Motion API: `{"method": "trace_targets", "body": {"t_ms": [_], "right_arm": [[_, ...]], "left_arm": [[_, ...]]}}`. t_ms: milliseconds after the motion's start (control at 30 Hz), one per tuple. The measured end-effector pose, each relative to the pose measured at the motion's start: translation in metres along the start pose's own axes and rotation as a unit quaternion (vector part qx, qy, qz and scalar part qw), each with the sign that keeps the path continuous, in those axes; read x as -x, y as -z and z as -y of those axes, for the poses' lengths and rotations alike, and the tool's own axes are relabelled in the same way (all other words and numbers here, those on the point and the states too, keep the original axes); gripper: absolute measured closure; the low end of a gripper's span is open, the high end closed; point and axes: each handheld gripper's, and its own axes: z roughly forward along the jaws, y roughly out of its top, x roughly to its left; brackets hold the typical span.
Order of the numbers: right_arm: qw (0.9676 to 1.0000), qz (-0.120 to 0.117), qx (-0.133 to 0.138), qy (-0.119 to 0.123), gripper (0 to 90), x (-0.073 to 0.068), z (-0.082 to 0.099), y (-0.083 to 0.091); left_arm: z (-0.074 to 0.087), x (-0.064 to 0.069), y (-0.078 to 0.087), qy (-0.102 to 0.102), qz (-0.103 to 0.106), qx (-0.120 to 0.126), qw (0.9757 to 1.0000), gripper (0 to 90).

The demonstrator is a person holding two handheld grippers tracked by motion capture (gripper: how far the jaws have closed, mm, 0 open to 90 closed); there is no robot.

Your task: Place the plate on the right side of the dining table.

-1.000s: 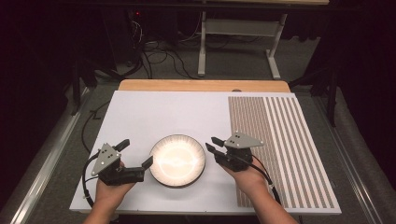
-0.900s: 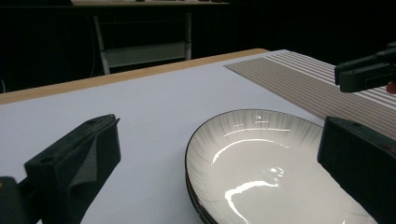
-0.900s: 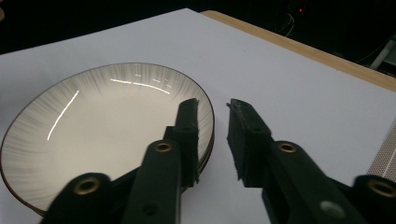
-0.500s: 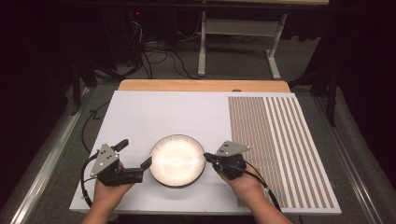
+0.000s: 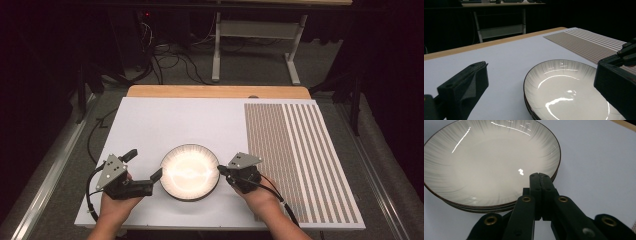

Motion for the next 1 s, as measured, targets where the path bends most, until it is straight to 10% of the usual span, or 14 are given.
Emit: {"method": "trace_targets", "body": {"t_ms": [1000], "right_arm": [[0.9997, -0.024, -0.004, 0.001, 90.0, -0.003, -0.003, -0.011]], "left_arm": [[0.001, -0.008, 0.003, 0.021, -0.004, -0.002, 0.9998, 0.2]]}}
